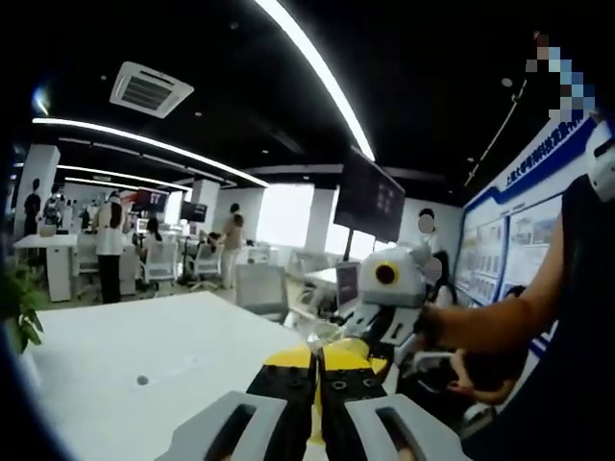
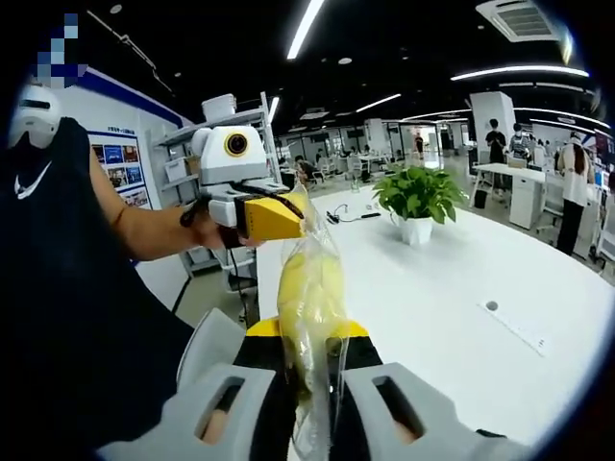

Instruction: Compare the silicone blocks by pressing each to a similar depth, holding the contact briefly, and releasing to observe deformation and rebound differences across the visible hardness samples.

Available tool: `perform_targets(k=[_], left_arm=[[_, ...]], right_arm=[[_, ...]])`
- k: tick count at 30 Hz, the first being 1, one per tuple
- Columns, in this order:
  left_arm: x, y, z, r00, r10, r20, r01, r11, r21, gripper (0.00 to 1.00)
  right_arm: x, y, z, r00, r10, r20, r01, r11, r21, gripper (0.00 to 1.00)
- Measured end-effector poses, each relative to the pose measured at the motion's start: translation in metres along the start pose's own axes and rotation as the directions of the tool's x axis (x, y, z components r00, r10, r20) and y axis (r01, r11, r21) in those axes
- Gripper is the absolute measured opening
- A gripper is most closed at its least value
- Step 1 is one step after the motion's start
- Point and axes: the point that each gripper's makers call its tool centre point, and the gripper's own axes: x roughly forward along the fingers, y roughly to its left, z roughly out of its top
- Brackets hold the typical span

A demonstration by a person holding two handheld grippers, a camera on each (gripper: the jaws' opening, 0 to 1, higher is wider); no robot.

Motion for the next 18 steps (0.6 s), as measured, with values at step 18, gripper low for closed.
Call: perform_targets(k=[18], left_arm=[[0.0,-0.008,0.013,0.999,-0.007,0.051,0.013,0.994,-0.106,0.0]], right_arm=[[-0.002,-0.004,0.009,0.991,-0.022,0.134,0.029,0.998,-0.052,0.13]])
